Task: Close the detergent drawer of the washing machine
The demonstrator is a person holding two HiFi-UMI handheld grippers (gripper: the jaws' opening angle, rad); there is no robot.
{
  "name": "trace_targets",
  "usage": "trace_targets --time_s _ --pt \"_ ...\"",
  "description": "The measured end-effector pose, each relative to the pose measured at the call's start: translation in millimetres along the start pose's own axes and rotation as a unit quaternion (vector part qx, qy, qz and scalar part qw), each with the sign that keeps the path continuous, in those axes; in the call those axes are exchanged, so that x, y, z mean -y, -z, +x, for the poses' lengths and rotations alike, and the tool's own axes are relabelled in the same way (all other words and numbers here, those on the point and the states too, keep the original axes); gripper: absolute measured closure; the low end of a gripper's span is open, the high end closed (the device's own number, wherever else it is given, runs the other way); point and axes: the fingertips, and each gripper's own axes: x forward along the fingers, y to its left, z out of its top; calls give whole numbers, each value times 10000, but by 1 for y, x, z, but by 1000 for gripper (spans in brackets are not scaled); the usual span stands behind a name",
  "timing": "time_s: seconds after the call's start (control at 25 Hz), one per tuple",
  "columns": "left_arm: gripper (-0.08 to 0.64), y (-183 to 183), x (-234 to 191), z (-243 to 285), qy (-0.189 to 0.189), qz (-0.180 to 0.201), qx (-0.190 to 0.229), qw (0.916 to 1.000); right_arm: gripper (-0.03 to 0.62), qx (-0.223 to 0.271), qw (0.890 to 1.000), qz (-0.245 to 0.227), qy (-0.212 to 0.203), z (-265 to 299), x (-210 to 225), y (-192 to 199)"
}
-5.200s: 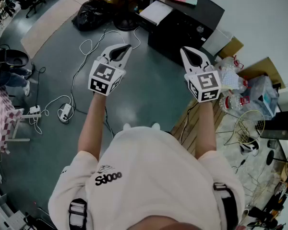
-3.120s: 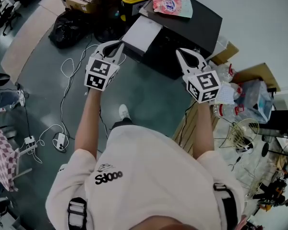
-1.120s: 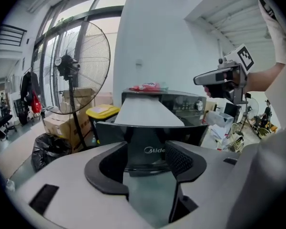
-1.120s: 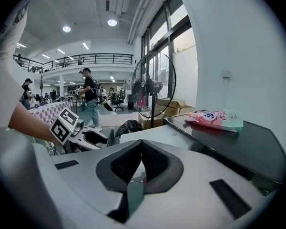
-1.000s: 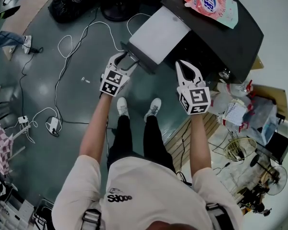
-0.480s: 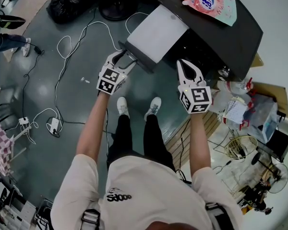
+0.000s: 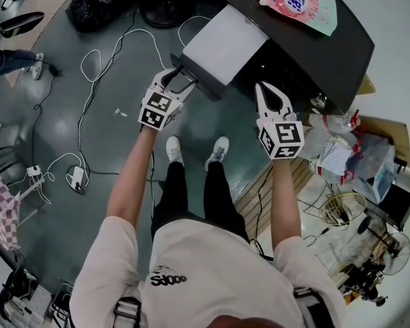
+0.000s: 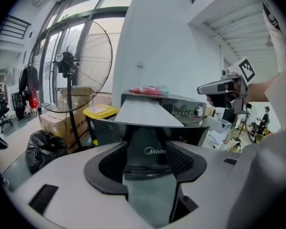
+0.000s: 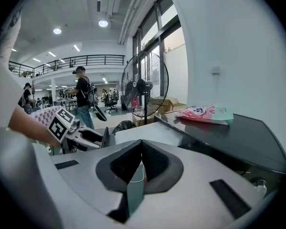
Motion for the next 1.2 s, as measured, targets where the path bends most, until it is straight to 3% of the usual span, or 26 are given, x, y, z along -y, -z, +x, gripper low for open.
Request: trace_targets --time_s 0.28,1.2 --pt "296 -2 -2 14 -10 -12 -202 9998 588 5 10000 -6 0 2 10 -7" --pt "295 -10 -4 22 -9 -48 -94 9999 588 -71 9998 140 153 14 26 8"
